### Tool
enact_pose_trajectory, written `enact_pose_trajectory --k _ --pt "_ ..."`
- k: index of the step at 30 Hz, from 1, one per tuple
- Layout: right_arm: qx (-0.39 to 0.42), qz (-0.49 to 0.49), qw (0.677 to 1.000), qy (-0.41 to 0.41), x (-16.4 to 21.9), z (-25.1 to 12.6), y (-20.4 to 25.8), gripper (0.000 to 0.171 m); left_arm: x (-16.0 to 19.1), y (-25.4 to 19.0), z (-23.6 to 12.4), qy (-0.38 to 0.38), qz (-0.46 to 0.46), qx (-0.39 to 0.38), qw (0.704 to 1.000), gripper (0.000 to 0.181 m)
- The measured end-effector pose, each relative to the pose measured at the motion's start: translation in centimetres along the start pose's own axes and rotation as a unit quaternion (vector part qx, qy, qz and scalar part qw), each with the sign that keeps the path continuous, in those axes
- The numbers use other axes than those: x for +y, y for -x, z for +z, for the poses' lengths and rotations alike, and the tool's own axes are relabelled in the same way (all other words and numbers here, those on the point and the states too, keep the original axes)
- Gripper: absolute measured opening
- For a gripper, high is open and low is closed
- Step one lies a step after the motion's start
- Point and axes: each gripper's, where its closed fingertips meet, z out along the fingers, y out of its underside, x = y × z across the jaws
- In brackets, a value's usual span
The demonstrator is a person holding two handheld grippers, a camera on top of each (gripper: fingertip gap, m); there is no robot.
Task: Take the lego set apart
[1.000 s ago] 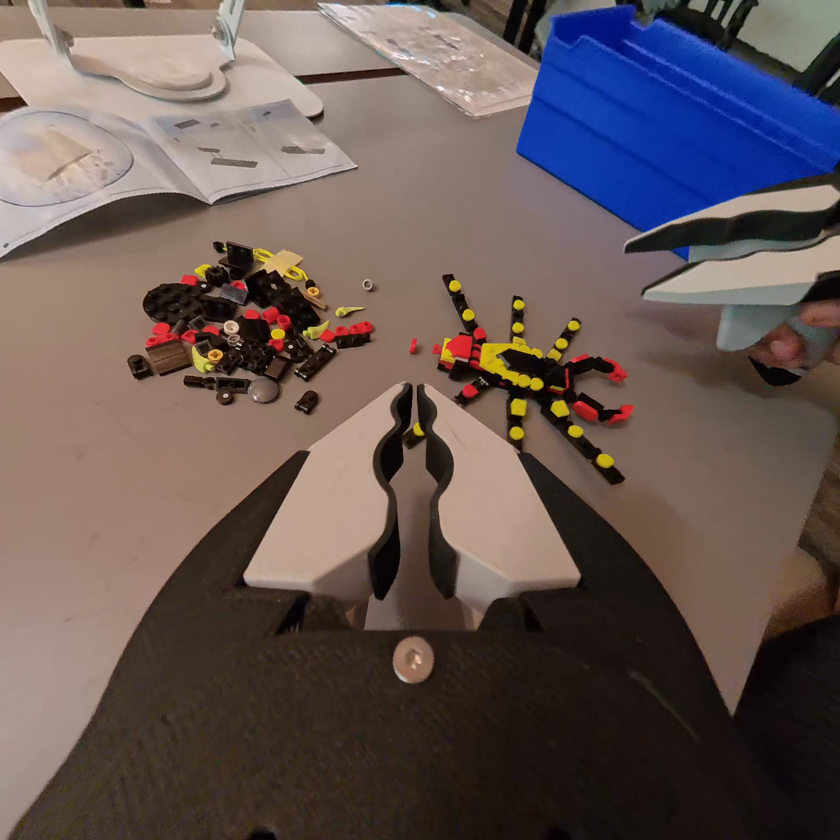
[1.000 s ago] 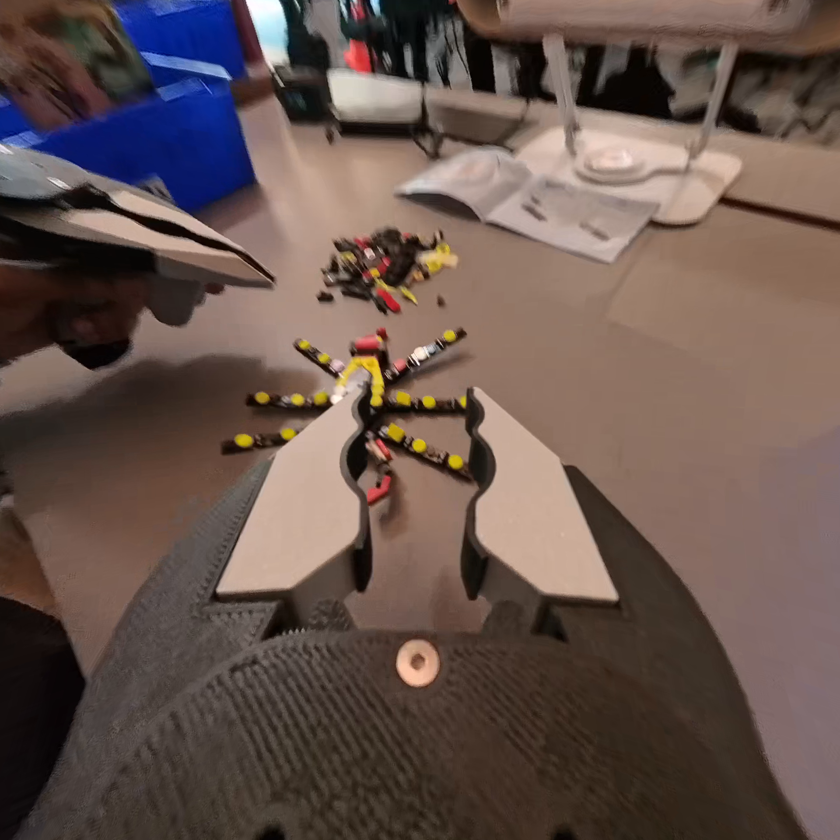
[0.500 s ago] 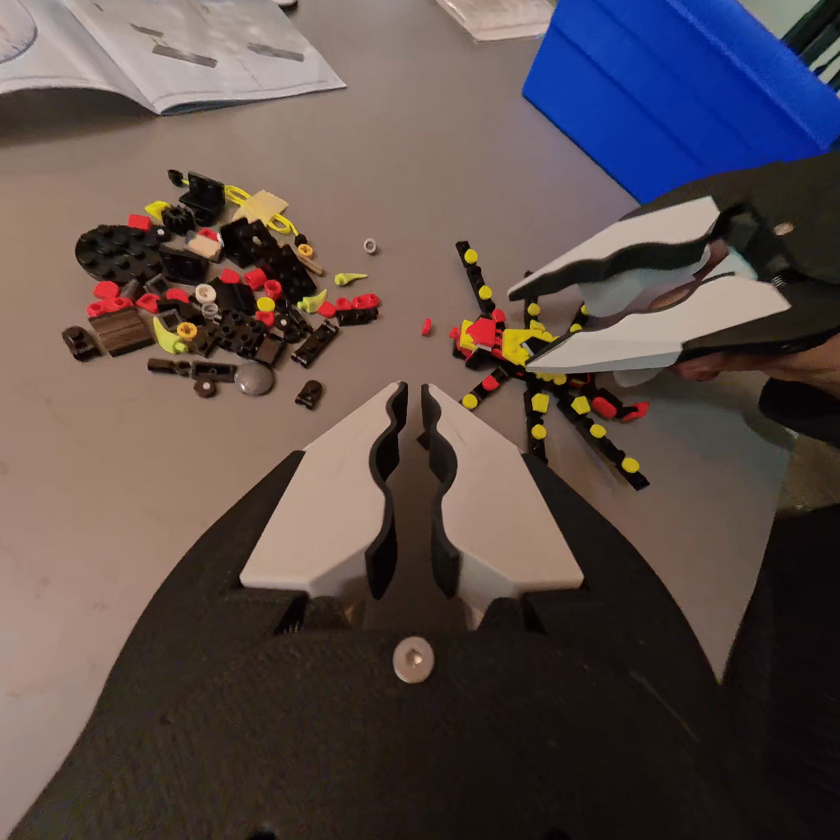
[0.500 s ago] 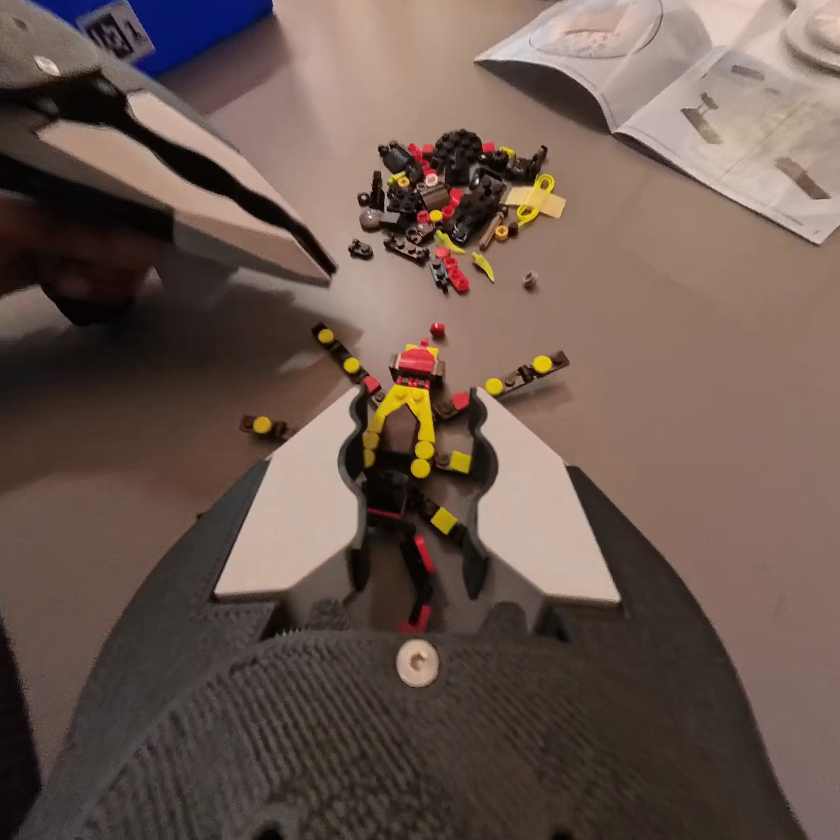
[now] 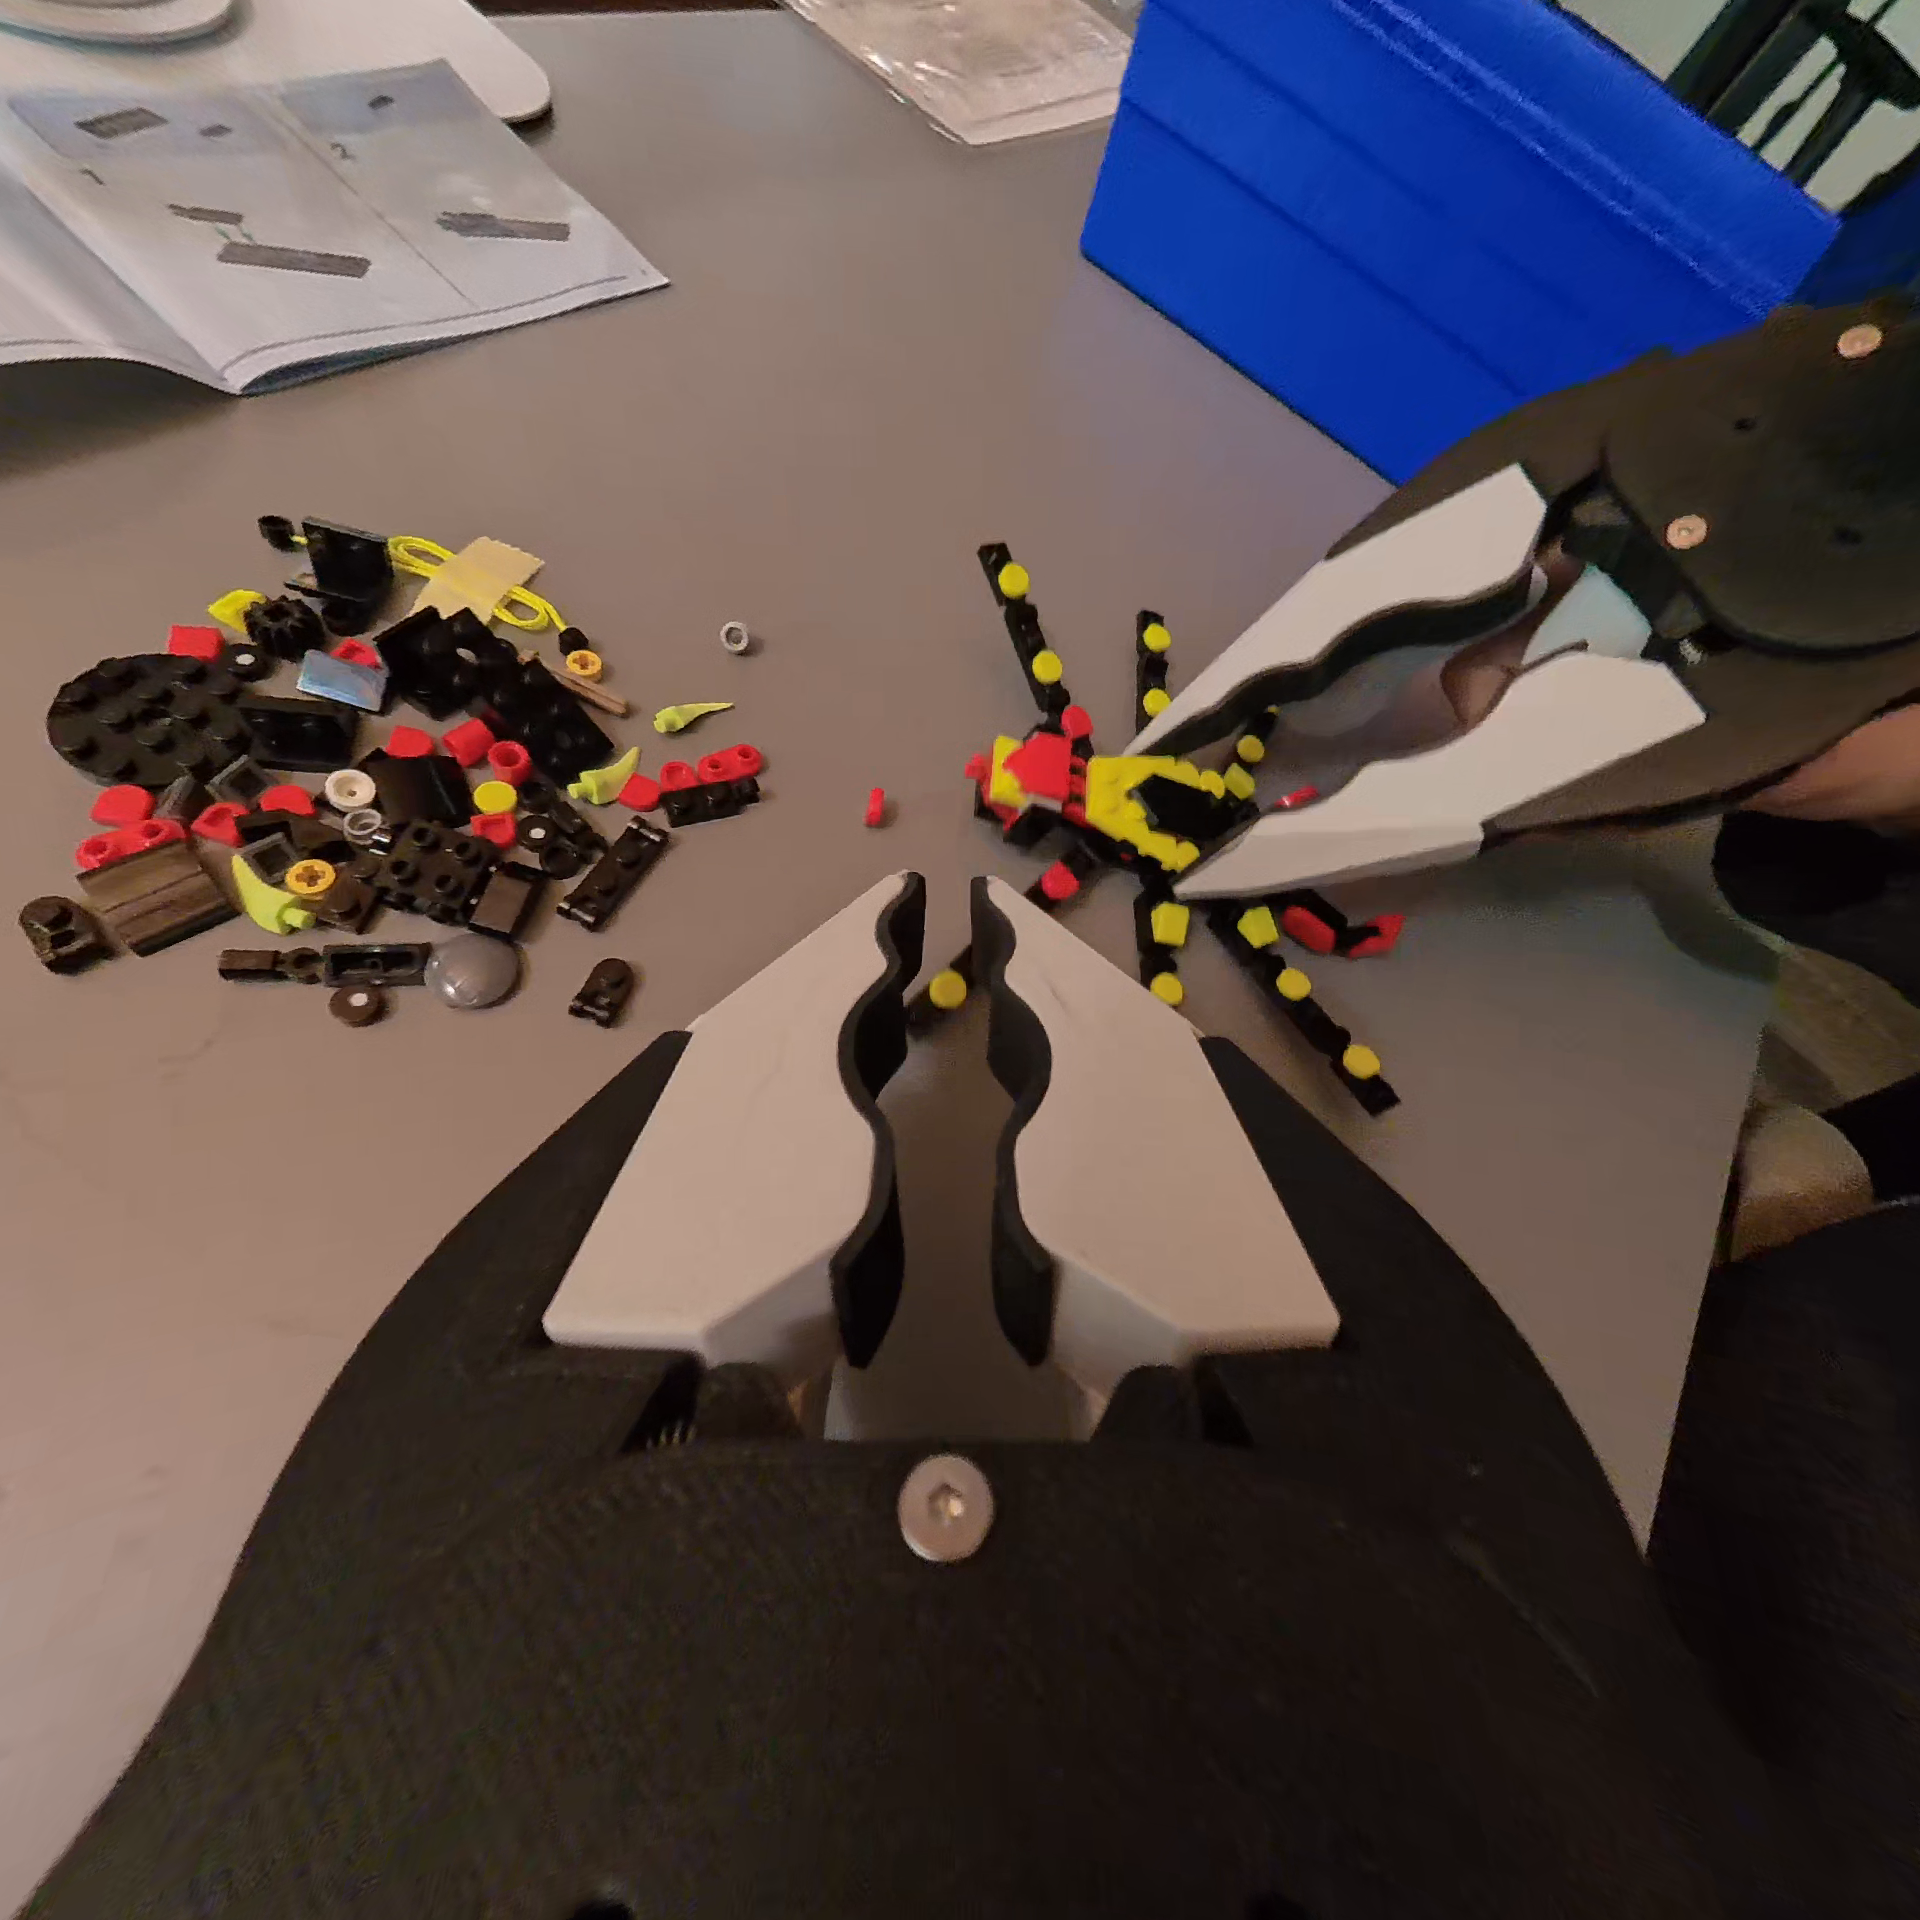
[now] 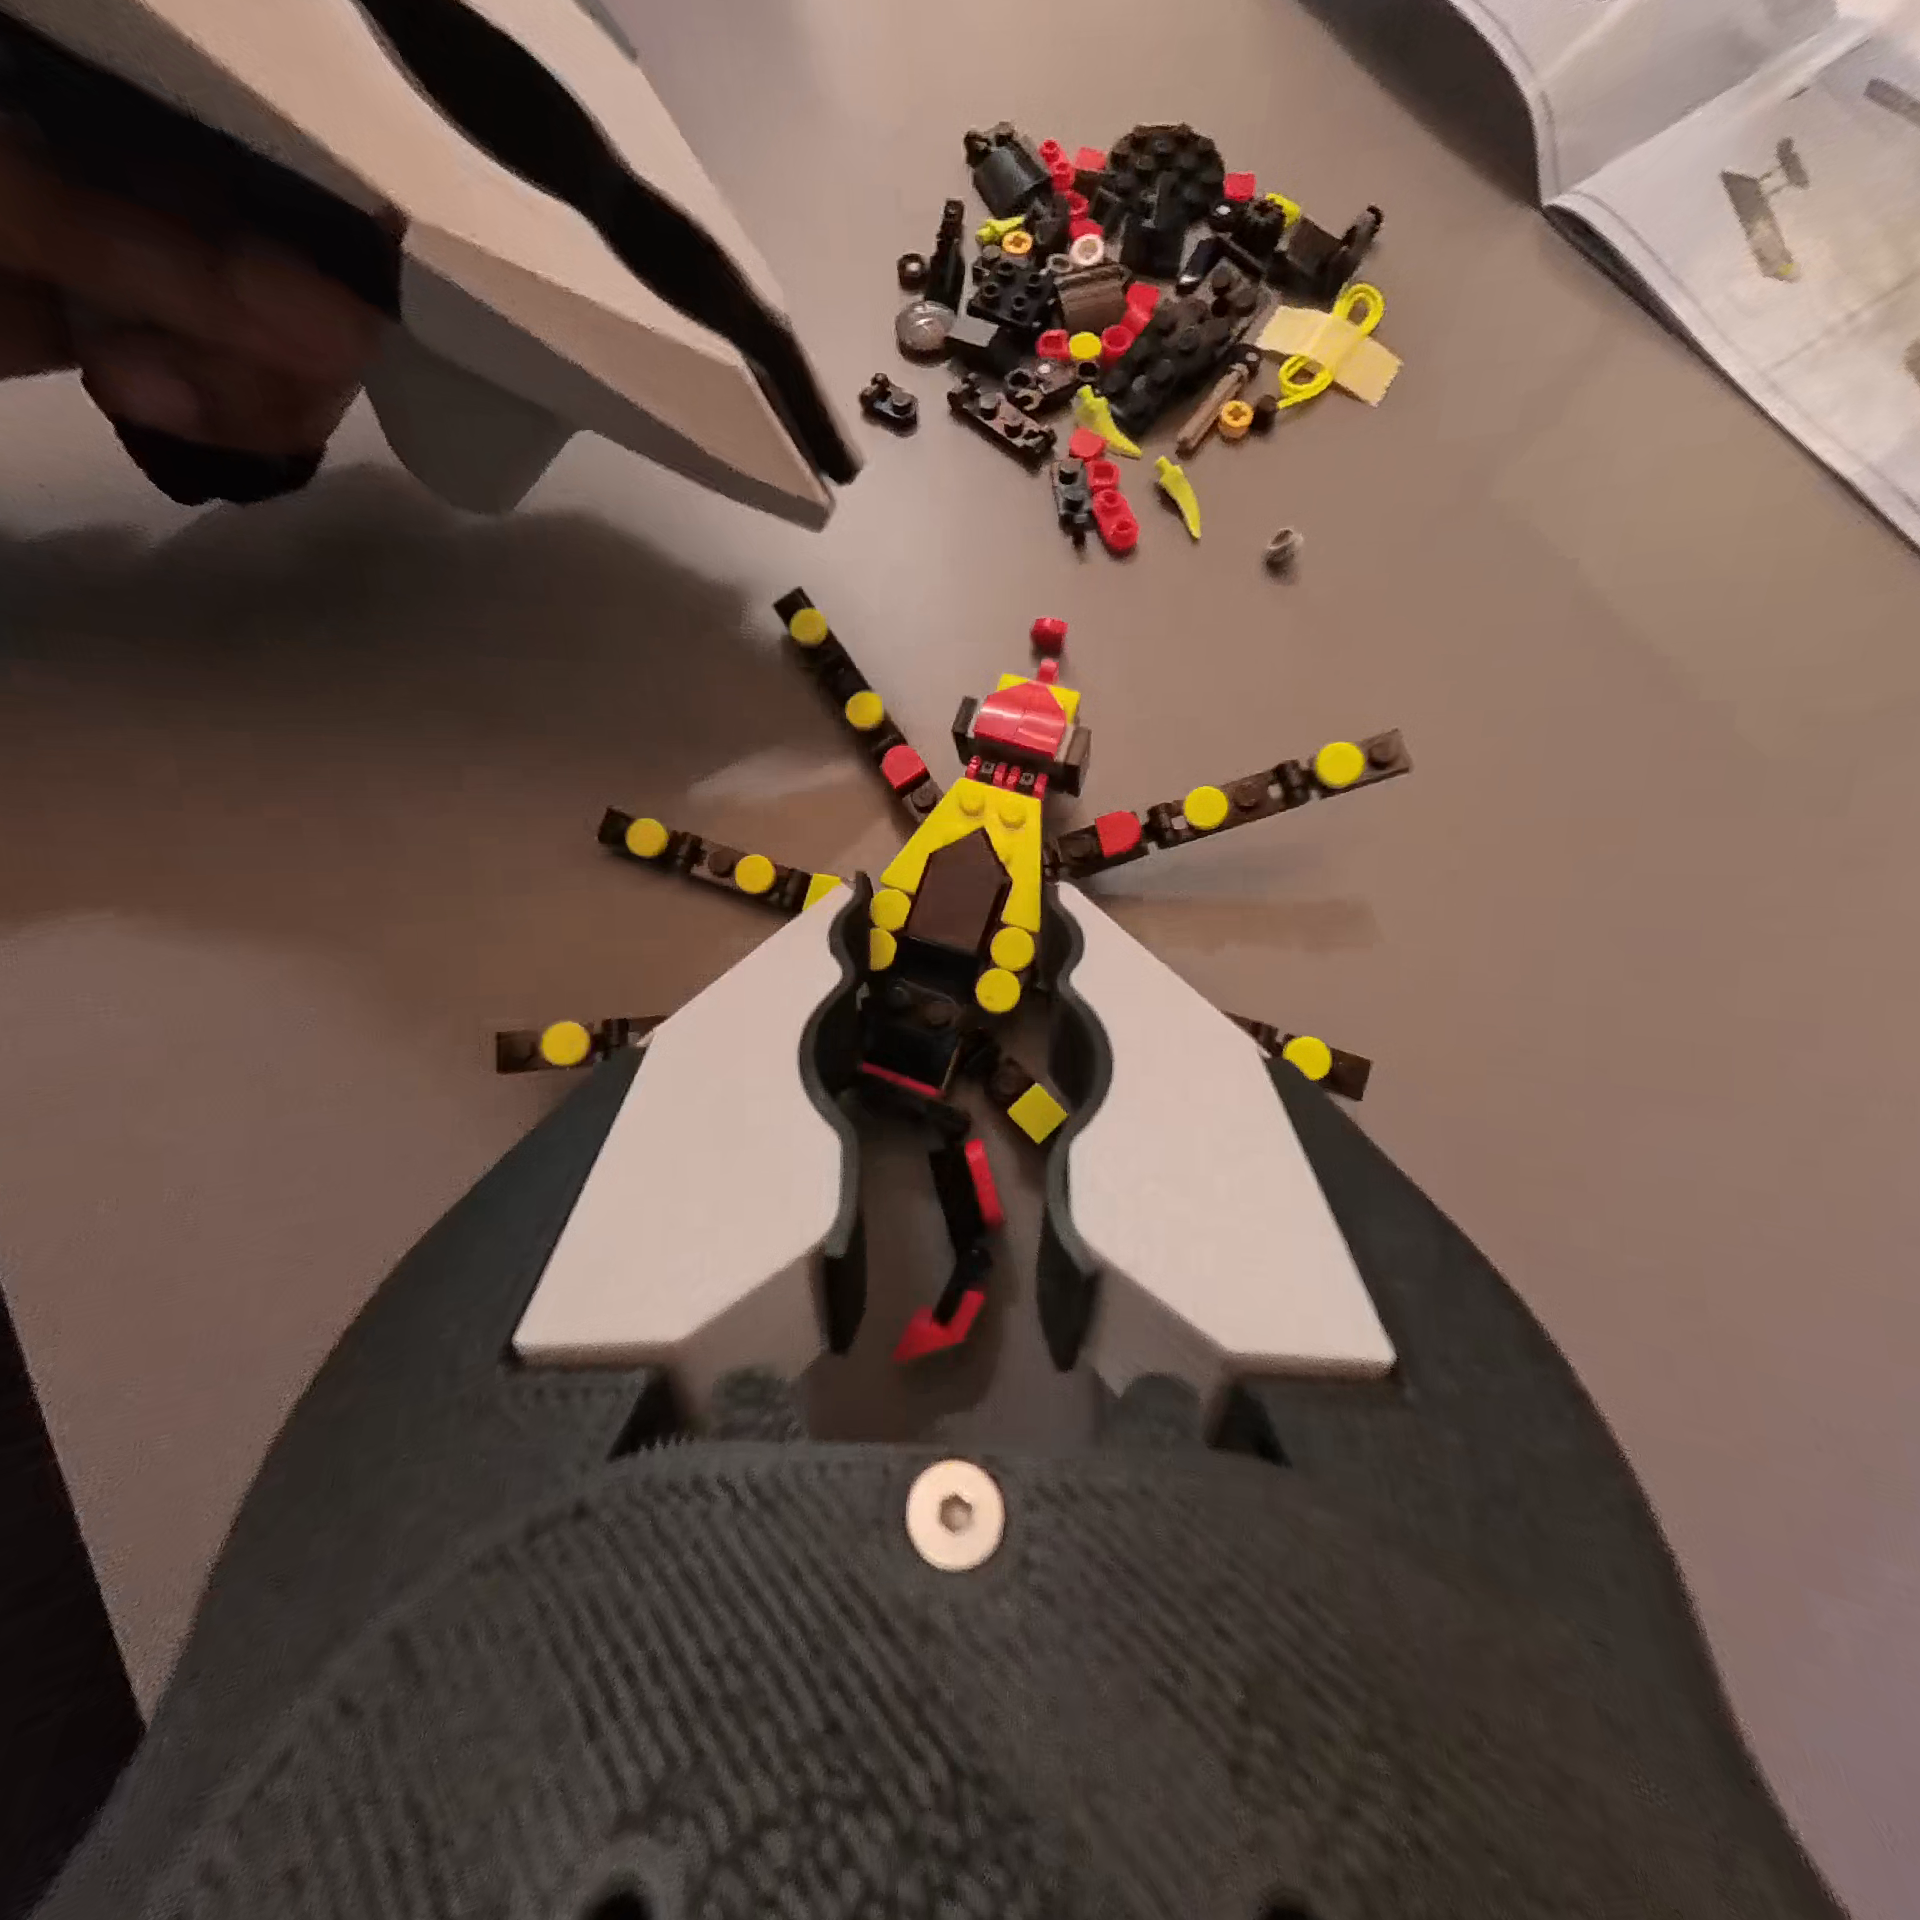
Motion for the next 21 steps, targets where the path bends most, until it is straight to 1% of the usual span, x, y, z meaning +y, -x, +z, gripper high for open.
enact_pose_trajectory --k 1,4,6,8,10,13,15,21 --pt "-0.005 0.006 1.0 -0.008 -0.2 -0.4 -0.2 0.032 0.0 -0.3 0.0 -0.001 0.001 0.005 1.0 0.006" --pt "-0.038 0.02 0.997 -0.063 -1.7 -2.3 0.0 0.032 -0.7 -1.3 0.0 -0.019 0.002 0.021 1.0 0.009" --pt "-0.034 0.022 0.996 -0.085 -2.2 -3.6 -0.6 0.032 -1.2 -1.3 0.0 -0.03 0.013 0.02 0.999 0.009" --pt "-0.028 0.019 0.997 -0.074 -1.5 -4.5 -1.0 0.032 -1.3 -1.1 0.1 -0.027 0.044 0.021 0.998 0.01" --pt "-0.024 0.017 0.999 -0.041 0.2 -4.9 -1.4 0.032 -1.5 -0.2 0.0 -0.026 0.064 0.009 0.998 0.01" --pt "-0.023 0.011 0.999 -0.024 1.9 -5.3 -1.4 0.032 -1.1 1.1 0.3 -0.014 0.054 -0.008 0.998 0.012" --pt "-0.03 0.009 0.999 -0.022 2.1 -5.4 -0.9 0.032 -0.5 1.6 0.9 0.006 0.05 -0.017 0.999 0.014" --pt "-0.042 0.001 0.999 -0.018 2.7 -5.2 0.4 0.032 0.0 1.9 2.8 0.046 0.101 -0.054 0.992 0.013"
